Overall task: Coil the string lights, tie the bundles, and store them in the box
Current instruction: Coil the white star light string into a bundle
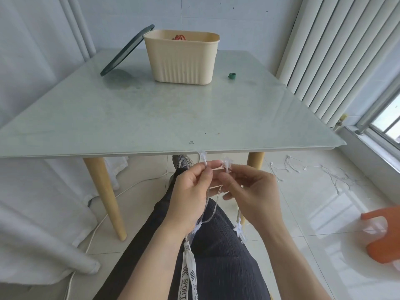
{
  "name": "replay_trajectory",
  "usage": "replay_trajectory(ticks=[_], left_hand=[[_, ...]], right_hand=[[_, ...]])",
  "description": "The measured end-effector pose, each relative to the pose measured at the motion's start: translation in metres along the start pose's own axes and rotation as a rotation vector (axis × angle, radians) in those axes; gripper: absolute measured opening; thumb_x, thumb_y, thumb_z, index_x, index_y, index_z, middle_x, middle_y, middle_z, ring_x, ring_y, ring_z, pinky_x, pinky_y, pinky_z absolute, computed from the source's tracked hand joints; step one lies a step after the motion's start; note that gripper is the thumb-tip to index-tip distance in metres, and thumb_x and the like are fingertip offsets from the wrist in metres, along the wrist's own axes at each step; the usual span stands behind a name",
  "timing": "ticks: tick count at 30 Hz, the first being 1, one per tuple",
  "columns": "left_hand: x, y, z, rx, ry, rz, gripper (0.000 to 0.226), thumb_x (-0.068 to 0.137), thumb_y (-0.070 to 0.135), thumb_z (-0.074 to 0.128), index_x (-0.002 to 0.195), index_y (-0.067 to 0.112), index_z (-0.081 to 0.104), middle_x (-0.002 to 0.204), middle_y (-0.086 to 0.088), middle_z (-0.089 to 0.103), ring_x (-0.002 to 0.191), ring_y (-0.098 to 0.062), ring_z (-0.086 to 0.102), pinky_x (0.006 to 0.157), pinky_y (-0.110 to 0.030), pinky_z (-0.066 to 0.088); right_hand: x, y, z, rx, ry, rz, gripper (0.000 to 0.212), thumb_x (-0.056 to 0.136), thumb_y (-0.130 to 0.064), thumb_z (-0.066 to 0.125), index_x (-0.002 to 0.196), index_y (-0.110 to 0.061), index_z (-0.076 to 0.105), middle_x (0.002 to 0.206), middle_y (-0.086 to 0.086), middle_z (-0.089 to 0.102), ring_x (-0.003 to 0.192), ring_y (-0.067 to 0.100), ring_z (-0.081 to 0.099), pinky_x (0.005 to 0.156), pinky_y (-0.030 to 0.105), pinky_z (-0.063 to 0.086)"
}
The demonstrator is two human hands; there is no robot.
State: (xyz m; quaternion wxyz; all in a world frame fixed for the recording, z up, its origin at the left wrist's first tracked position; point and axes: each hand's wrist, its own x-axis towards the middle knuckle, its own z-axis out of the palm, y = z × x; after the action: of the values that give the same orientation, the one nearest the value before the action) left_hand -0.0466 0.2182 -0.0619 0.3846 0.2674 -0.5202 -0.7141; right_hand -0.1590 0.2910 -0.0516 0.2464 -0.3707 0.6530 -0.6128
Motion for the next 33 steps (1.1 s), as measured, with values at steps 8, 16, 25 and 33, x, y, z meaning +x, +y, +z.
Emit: replay_trajectory(ticks=[8,16,25,33], left_hand=[[-0.001,-0.003,0.007,0.014,-0.037,-0.024,0.030,0.104,0.002,0.040,0.095,-0.002,0.068,0.088,-0.012,0.071,0.082,-0.014,0.070,0.073,-0.029,0.058],[-0.001,-0.007,-0.001,0.023,0.068,-0.015,0.027,0.104,0.012,0.047,0.101,0.005,0.073,0.097,-0.013,0.075,0.089,-0.020,0.072,0.070,-0.025,0.055],[0.004,0.003,-0.011,0.004,0.242,0.115,0.027,0.107,0.013,0.039,0.092,0.006,0.060,0.084,-0.010,0.076,0.071,-0.027,0.073,0.065,-0.033,0.058],[0.013,0.015,-0.018,-0.261,0.158,0.176,0.029,0.107,0.015,0.033,0.087,0.013,0.053,0.062,-0.001,0.057,0.075,-0.027,0.071,0.092,-0.046,0.054]], right_hand=[[-0.003,0.001,0.018,-0.091,0.183,-0.054,0.017,0.084,-0.010,0.078,0.082,-0.026,0.080,0.076,-0.012,0.075,0.071,0.006,0.072,0.067,0.026,0.058],[-0.014,0.006,0.027,-0.139,-0.045,-0.105,0.037,0.096,-0.003,0.058,0.111,-0.032,0.074,0.097,-0.009,0.064,0.089,0.008,0.065,0.078,0.032,0.056],[-0.003,0.003,-0.001,-0.332,-0.069,-0.146,0.017,0.078,-0.023,0.081,0.088,-0.030,0.069,0.076,-0.015,0.066,0.057,0.004,0.055,0.059,0.019,0.044],[0.010,0.044,-0.034,-0.256,-0.483,0.084,0.024,0.089,-0.038,0.072,0.088,-0.015,0.065,0.088,0.003,0.074,0.085,0.017,0.069,0.084,0.031,0.051]])
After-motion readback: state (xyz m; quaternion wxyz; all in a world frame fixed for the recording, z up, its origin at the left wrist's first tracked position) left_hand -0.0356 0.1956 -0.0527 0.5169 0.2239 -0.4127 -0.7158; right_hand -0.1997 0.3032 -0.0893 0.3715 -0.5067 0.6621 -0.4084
